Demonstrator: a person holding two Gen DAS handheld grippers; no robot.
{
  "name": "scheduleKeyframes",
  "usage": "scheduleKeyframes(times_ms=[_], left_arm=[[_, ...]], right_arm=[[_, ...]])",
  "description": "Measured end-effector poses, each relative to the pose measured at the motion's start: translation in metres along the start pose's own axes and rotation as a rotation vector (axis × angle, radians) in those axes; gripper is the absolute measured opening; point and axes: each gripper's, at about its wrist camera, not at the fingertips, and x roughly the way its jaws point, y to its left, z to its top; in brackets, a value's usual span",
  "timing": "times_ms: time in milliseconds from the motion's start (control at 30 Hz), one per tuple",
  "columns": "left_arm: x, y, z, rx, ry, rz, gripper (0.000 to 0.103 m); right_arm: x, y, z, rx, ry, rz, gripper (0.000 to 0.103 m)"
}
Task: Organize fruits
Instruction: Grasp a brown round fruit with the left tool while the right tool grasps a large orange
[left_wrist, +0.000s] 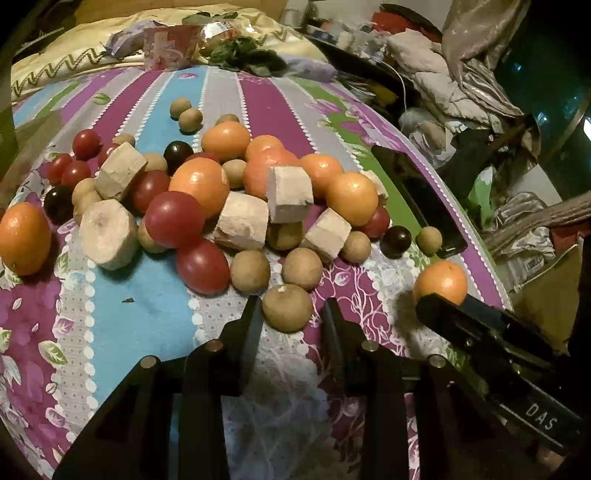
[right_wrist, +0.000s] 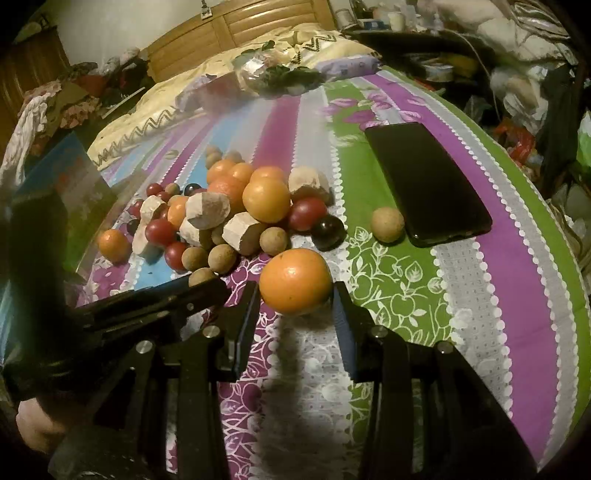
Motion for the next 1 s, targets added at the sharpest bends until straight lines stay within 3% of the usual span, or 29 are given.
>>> scheduleKeyframes(times_ms=[67,133,333,633,1000], left_arm=[[0.002,-0.001,0.001,0.006,-0.003,0.003,0.035],[0.001,-0.002,0.000,0.022,-0.006,0.022,0.027],[-0.017,-0.002,0.001,0.016,-0.024,0.074,0.027],[-0.115,0.026,0.019,-0.021,-0.144,0.183,0.027],[-0.217,0.079,0.022,-0.093,-0.266,0.314,0.027]], right_arm=[[-0.001,-0.001,0.000,0.002,-0.001,0.000,0.040],[-0.001,-0.001,-0.001,0.005,-0.003,-0.001,0.040],[-0.006,0.007,0.000,-0.008,-0.007,-0.007,0.040],[-0.036,0.049,0.021,-0.100,-0.075,-0.013,0.040],[-0.063,0.138,0.049,-0.228,-0.129,0.044,0.040]])
